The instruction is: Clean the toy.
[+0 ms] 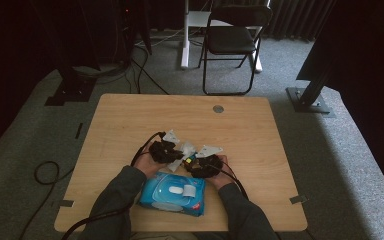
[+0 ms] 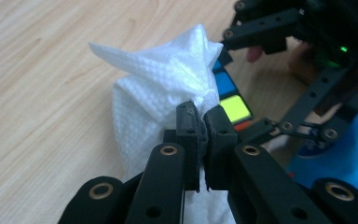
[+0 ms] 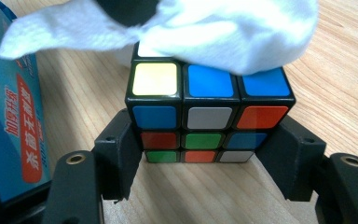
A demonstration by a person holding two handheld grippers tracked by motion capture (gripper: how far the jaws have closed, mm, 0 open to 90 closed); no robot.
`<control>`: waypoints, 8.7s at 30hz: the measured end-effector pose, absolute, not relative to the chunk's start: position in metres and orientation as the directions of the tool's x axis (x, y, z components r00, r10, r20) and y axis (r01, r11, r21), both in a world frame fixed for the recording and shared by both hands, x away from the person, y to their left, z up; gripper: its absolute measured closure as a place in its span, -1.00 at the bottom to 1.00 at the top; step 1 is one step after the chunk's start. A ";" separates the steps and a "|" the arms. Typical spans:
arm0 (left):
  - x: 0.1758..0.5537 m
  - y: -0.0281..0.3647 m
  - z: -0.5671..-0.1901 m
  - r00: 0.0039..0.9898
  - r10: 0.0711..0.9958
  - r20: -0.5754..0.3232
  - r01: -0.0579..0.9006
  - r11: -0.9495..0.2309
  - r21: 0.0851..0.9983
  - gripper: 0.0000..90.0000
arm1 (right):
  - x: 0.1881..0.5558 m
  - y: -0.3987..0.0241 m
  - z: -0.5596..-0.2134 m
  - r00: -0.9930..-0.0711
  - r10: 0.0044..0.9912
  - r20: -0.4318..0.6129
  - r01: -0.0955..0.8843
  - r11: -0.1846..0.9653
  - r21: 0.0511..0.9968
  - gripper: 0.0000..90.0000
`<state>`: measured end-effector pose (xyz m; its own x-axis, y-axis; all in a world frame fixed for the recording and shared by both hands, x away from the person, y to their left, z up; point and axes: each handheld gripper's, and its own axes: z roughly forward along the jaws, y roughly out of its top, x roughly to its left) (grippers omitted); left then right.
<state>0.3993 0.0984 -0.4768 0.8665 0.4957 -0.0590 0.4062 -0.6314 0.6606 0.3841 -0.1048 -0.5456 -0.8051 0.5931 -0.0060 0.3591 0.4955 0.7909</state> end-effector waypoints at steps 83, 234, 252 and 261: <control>0.411 0.123 -0.504 0.827 0.550 -0.115 0.474 -0.573 0.669 0.92 | 0.387 -0.125 -0.521 -0.732 0.668 0.132 0.422 0.293 0.858 -0.09; 0.439 0.088 -0.518 0.839 0.544 0.001 0.461 -0.711 0.531 0.94 | 0.396 -0.125 -0.510 -0.539 0.783 0.312 0.606 0.102 0.789 0.60; 0.422 0.105 -0.485 0.872 0.489 -0.025 0.393 -0.667 0.634 0.94 | 0.396 -0.125 -0.510 -0.534 0.783 0.318 0.611 0.097 0.786 0.60; 0.425 0.088 -0.509 0.887 0.460 0.043 0.376 -0.772 0.512 0.94 | 0.396 -0.126 -0.510 -0.533 0.784 0.318 0.611 0.097 0.786 0.63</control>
<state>0.4253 0.0883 -0.5090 0.8866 0.4604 0.0430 0.3763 -0.7723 0.5118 0.3964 -0.1257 -0.5100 -0.5332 0.7841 0.3178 0.6108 0.0968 0.7858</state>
